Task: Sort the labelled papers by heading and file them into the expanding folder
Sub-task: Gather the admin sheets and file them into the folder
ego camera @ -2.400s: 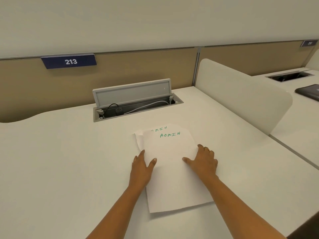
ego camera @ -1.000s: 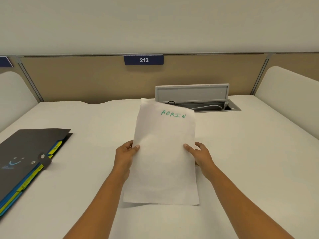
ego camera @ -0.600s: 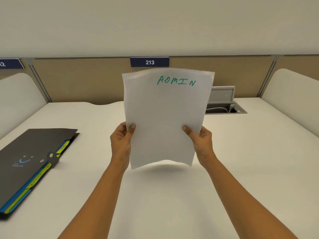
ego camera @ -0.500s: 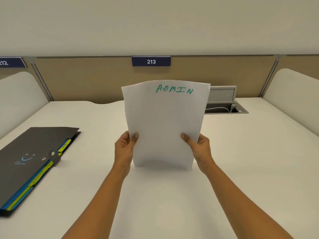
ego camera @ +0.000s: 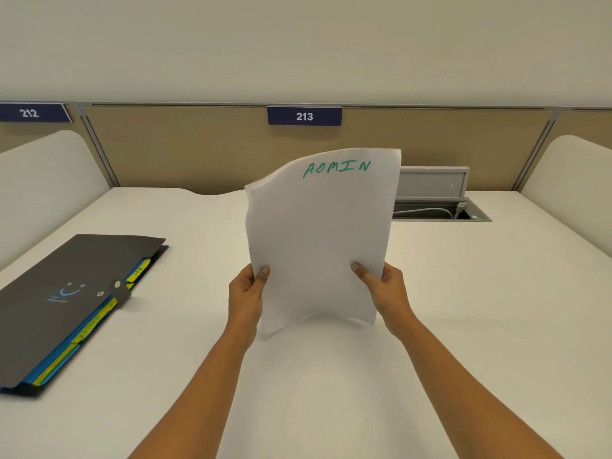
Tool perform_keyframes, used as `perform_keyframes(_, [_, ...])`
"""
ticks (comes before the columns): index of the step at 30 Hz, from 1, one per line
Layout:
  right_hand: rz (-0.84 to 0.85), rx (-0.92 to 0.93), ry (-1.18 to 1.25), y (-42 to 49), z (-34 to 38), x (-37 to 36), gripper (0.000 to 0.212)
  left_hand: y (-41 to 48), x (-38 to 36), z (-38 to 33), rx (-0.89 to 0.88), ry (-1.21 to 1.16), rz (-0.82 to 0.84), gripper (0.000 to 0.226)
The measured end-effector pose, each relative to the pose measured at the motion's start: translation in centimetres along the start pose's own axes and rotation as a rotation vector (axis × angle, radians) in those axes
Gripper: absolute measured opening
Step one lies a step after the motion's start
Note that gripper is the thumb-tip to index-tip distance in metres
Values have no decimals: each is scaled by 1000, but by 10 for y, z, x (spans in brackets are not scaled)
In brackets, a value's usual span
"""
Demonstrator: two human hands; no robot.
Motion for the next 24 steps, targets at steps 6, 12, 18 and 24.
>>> perform_keyframes(6, [108, -63, -129, 11, -4, -30, 25, 4, 37, -10, 71, 147, -89, 10])
perform_keyframes(12, [221, -131, -143, 12, -23, -84, 20, -3, 107, -19, 123, 361, -300, 15])
perform_keyframes(18, [304, -179, -112, 12, -44, -142, 17, -21, 186, -45, 23, 524, -515, 22])
perform_keyframes(24, [319, -207, -91, 11, -58, -181, 19, -32, 263, -80, -19, 889, -700, 20])
Point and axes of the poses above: each hand's wrist, its own y-axis towards the middle knuckle, its own x-axis out of the back of the hand, z = x × y, the point moved 8 cm from there along y, towards the middle knuckle, and after that the axes turned 7 degrees about z, right-handed, at the moved point
